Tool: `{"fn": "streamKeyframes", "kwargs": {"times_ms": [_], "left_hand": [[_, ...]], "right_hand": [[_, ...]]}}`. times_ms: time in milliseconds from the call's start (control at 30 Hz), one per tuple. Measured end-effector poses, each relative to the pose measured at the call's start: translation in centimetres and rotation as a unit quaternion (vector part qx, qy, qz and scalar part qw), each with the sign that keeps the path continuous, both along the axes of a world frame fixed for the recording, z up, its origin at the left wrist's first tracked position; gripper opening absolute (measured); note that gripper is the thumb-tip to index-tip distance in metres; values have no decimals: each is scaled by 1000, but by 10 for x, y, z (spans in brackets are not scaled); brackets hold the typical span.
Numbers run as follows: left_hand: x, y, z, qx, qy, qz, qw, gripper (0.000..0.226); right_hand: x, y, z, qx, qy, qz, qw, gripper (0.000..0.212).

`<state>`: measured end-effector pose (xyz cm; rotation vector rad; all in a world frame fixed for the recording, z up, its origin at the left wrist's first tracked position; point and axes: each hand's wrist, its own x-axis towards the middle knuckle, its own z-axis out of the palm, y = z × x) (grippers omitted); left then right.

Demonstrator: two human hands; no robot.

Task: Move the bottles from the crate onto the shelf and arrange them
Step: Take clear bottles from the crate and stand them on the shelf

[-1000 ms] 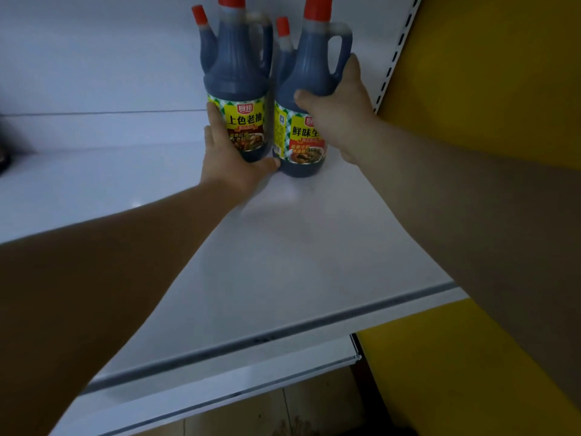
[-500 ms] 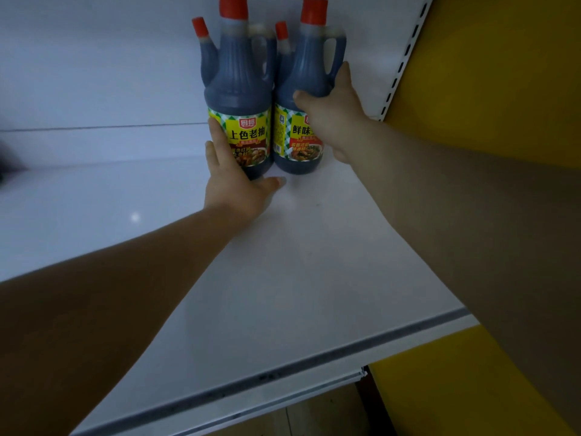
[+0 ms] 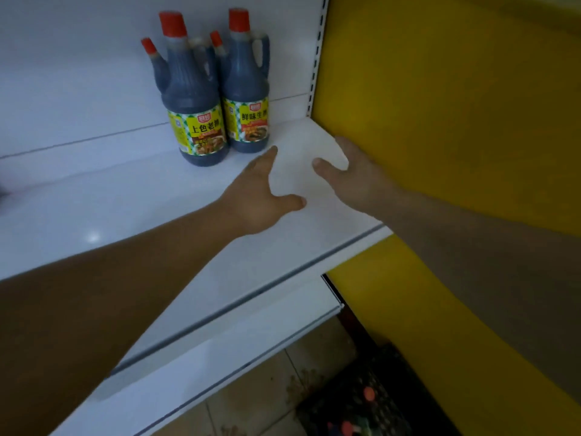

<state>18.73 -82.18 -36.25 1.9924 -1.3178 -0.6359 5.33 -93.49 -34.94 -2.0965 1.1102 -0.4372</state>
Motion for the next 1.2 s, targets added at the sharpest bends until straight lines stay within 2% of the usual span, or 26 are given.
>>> {"fn": "streamKeyframes", "kwargs": {"times_ms": [167, 300, 367, 467, 600, 733, 833, 933, 1133, 1200], "left_hand": [[-82, 21, 15, 59, -20, -172, 983, 87], [-156, 35, 0, 94, 42, -276, 956, 63], [-193, 41, -25, 123, 47, -323, 937, 63], [-244, 54, -84, 222, 16, -386, 895, 75], [-300, 66, -173, 333, 4, -388, 859, 83], [-334, 90, -230, 422, -19, -373, 826, 88], [-357, 102, -266, 451, -23, -359, 817, 89], [-378, 105, -294, 459, -31, -358, 812, 87], [-428, 80, -358, 467, -15, -390, 794, 81], [-445, 65, -385, 477, 9, -403, 781, 75]], "right_hand": [[-118, 42, 3, 27, 83, -69, 994, 75], [-206, 78, -21, 76, 149, -129, 977, 76], [-249, 94, -46, 121, 178, -152, 965, 76], [-310, 118, -90, 181, 193, -176, 948, 75], [-377, 148, -150, 251, 197, -197, 927, 75], [-426, 176, -207, 308, 202, -189, 910, 76], [-462, 195, -243, 335, 195, -203, 899, 73], [-492, 210, -272, 350, 191, -238, 885, 53], [-522, 217, -326, 352, 211, -299, 862, 67], [-524, 211, -352, 349, 203, -320, 857, 64]]}}
